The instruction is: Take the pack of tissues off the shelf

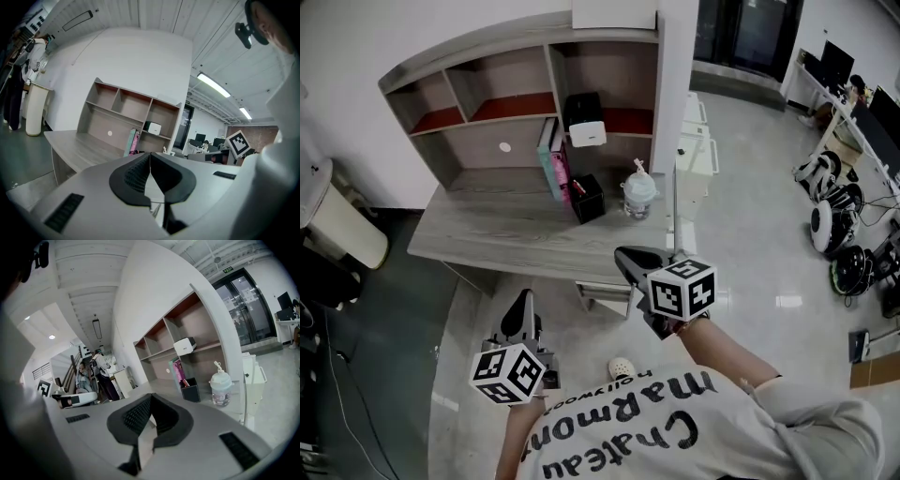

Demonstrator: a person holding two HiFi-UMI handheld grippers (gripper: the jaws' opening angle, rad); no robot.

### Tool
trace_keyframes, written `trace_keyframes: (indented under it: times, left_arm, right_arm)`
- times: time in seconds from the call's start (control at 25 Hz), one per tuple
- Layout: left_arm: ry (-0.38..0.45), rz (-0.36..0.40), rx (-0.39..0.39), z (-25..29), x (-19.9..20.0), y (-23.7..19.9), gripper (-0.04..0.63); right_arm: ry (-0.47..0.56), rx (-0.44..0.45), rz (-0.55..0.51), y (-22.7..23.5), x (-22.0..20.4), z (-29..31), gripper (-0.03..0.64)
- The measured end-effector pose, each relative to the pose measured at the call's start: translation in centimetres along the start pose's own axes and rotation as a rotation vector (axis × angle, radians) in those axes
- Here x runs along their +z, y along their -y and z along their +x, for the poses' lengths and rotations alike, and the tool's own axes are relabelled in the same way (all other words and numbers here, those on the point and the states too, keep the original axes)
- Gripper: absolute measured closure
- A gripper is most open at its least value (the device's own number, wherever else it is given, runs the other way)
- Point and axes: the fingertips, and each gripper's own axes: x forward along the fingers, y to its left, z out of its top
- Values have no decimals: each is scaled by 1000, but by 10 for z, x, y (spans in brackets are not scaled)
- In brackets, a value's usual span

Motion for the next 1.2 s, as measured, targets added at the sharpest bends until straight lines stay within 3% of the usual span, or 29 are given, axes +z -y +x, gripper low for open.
trace_keyframes:
  times: [0.36,1.2]
  left_arm:
    - [10,16,-4,46,17,-9,577]
    - [12,-19,24,100,10,-37,577]
  right_arm:
    - [23,26,-27,23,33,34,604]
    - [-20,36,-1,70,32,81,604]
